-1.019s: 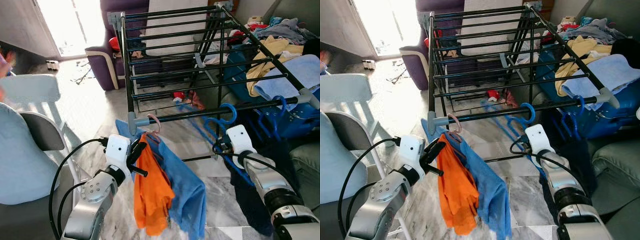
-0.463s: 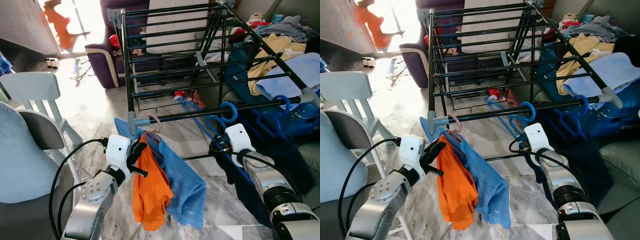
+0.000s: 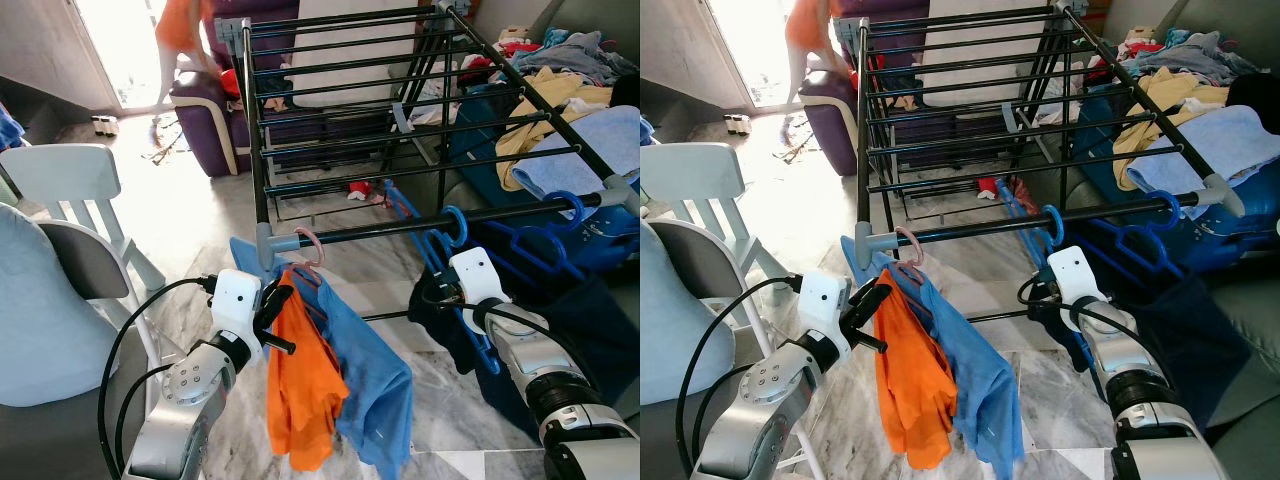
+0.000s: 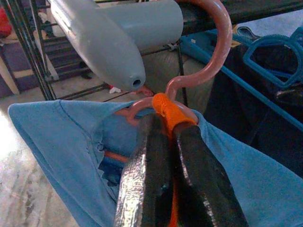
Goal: Hang hanger
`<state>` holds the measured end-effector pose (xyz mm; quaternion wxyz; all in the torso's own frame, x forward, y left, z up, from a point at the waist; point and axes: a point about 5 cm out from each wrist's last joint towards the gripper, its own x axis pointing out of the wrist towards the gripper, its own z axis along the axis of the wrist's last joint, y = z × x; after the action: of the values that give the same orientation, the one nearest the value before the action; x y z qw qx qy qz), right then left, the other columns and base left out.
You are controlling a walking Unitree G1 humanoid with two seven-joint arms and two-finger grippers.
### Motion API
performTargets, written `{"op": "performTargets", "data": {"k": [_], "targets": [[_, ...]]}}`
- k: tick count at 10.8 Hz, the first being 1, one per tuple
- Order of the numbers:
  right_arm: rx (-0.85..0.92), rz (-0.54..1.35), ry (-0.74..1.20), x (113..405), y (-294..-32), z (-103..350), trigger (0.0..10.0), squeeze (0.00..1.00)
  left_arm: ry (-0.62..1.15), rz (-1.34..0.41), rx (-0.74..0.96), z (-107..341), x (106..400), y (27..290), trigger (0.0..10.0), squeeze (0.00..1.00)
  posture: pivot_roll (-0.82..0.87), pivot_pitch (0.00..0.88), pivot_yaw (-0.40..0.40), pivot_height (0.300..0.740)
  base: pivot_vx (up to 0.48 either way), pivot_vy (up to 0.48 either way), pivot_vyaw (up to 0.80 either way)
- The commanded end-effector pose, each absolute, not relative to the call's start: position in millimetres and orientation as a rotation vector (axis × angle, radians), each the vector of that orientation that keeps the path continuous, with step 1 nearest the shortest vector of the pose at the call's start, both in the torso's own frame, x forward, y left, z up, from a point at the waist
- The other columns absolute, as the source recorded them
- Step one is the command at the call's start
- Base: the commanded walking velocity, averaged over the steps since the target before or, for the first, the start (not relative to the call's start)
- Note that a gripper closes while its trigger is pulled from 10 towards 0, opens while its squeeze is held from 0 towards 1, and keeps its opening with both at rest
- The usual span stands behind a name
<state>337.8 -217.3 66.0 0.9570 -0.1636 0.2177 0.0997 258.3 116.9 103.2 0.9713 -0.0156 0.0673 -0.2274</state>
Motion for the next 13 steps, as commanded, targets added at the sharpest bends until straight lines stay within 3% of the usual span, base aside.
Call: {"op": "performTargets", "data": {"k": [1,4,5,6,7,8,13], "targets": [[-0.319,0.191,0.396,343,-213,73,0.0,0.0,0.124,-0.448,-0.015,106,260,118,10.0,0.0,-0.04,0.0,0.06,0.74,0.0,0.0,0.0],[-0.283,0.13,0.261,336,-209,82,0.1,0.0,0.097,-0.385,0.02,107,262,119,10.0,0.0,-0.05,0.0,0.055,0.74,0.0,0.0,0.0],[-0.27,0.097,0.224,327,-210,81,3.3,0.0,0.087,-0.36,0.037,107,263,119,10.0,0.0,-0.05,0.0,0.053,0.74,0.0,0.0,0.0],[-0.257,0.074,0.207,315,-209,77,8.6,0.0,0.087,-0.344,0.035,106,263,119,10.0,0.0,-0.05,0.0,0.052,0.74,0.0,0.0,0.0],[-0.258,0.073,0.208,313,-209,76,8.6,0.0,0.085,-0.34,0.039,106,263,120,10.0,0.0,-0.05,0.0,0.052,0.74,0.0,0.0,0.0],[-0.236,0.064,0.221,304,-207,73,10.0,0.0,0.082,-0.334,0.047,106,263,120,10.0,0.0,-0.05,0.0,0.053,0.74,0.0,0.0,0.0],[-0.199,0.065,0.229,301,-201,78,10.0,0.0,0.078,-0.32,0.065,104,263,120,10.0,0.0,-0.05,0.0,0.049,0.74,-0.113,0.0,0.0]]}}
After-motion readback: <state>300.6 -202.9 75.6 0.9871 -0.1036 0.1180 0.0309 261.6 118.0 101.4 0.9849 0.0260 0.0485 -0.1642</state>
